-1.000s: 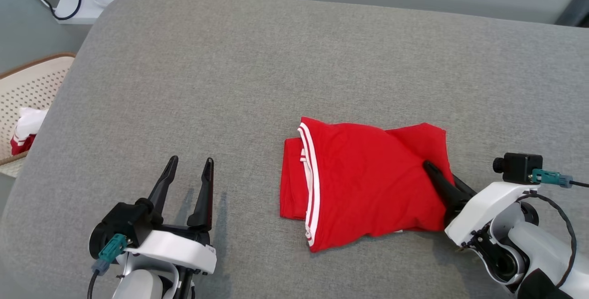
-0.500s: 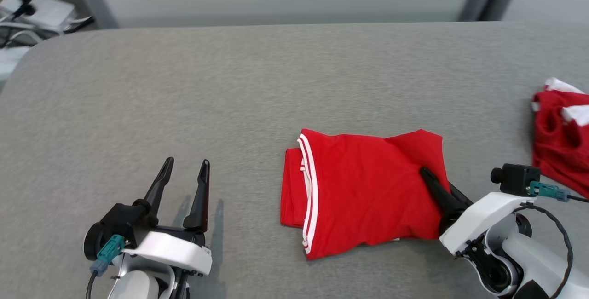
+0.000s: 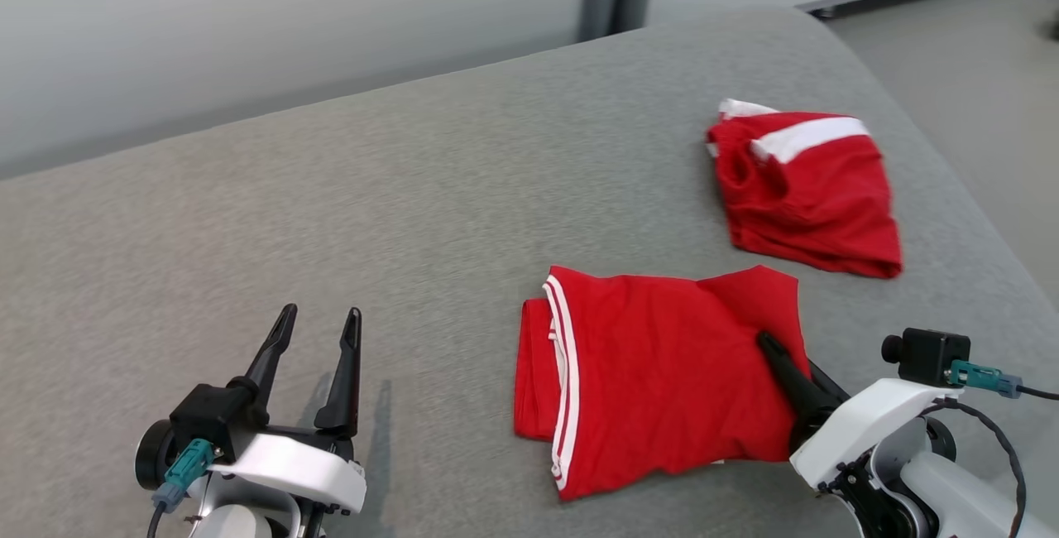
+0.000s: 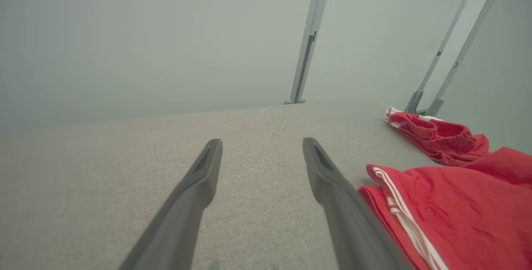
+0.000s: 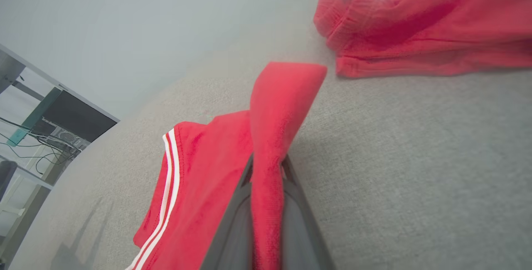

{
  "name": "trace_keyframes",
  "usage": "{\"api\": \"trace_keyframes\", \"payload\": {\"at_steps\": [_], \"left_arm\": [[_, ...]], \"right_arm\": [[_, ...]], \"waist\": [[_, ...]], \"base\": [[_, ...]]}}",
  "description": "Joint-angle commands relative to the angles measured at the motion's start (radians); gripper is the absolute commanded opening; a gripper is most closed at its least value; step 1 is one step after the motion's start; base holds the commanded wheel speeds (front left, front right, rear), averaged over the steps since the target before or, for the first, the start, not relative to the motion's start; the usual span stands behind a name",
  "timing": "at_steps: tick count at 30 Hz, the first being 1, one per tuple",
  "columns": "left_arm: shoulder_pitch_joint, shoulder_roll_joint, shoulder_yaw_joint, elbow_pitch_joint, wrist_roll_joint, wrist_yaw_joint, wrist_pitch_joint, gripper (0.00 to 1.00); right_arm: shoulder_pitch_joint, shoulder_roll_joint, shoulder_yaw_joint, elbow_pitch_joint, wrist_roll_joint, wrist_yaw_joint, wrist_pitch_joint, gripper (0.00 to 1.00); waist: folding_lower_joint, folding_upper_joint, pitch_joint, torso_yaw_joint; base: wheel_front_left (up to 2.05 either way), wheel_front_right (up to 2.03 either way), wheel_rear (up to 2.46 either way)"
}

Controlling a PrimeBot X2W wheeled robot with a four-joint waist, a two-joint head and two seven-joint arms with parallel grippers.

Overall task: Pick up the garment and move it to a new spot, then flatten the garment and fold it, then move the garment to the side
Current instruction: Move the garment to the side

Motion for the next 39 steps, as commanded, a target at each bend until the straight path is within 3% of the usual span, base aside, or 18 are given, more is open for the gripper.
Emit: {"api": "trace_keyframes", "payload": {"at_steps": [1,11,18,29,35,36,37,39], "left_arm": [[-0.012,0.007,0.034,-0.025,0.015,-0.007,-0.006,1.0],[-0.023,0.007,0.031,-0.027,0.026,-0.012,-0.006,1.0],[-0.035,0.007,0.023,-0.018,0.037,-0.014,-0.006,1.0],[-0.054,0.007,0.013,-0.015,0.036,-0.015,-0.006,1.0],[-0.072,0.008,0.003,-0.016,0.04,-0.016,-0.006,1.0],[-0.075,0.008,0.0,-0.017,0.04,-0.016,-0.006,1.0],[-0.078,0.009,-0.002,-0.018,0.041,-0.016,-0.006,1.0],[-0.083,0.011,-0.009,-0.019,0.043,-0.016,-0.006,1.0]], "right_arm": [[0.011,-0.011,0.003,-0.017,-0.012,0.004,-0.015,0.0],[-0.04,-0.029,-0.065,-0.016,-0.082,0.004,-0.015,0.0],[-0.16,-0.033,-0.238,0.029,-0.292,0.004,-0.015,0.0],[-0.327,-0.051,-0.323,0.206,-0.455,0.004,-0.015,0.0],[-0.415,-0.051,-0.326,0.378,-0.498,0.004,-0.015,0.0],[-0.431,-0.055,-0.34,0.405,-0.509,0.004,-0.015,0.04],[-0.442,-0.059,-0.353,0.437,-0.523,0.004,-0.015,0.32],[-0.466,-0.069,-0.399,0.495,-0.555,0.004,-0.015,1.0]], "waist": [[0.0,0.0,-0.002,-0.086],[0.0,0.0,0.03,-0.105],[0.0,0.0,0.061,-0.064],[0.0,0.0,0.09,0.008],[0.0,0.0,0.114,0.042],[0.0,0.0,0.119,0.048],[0.0,0.0,0.123,0.054],[0.0,0.0,0.131,0.068]], "base": [[0.0,0.0,0.0],[0.0,0.0,0.0],[0.0,0.0,0.0],[0.0,0.0,0.0],[0.0,0.0,0.0],[0.0,0.0,0.0],[0.0,0.0,0.0],[0.0,0.0,0.0]]}}
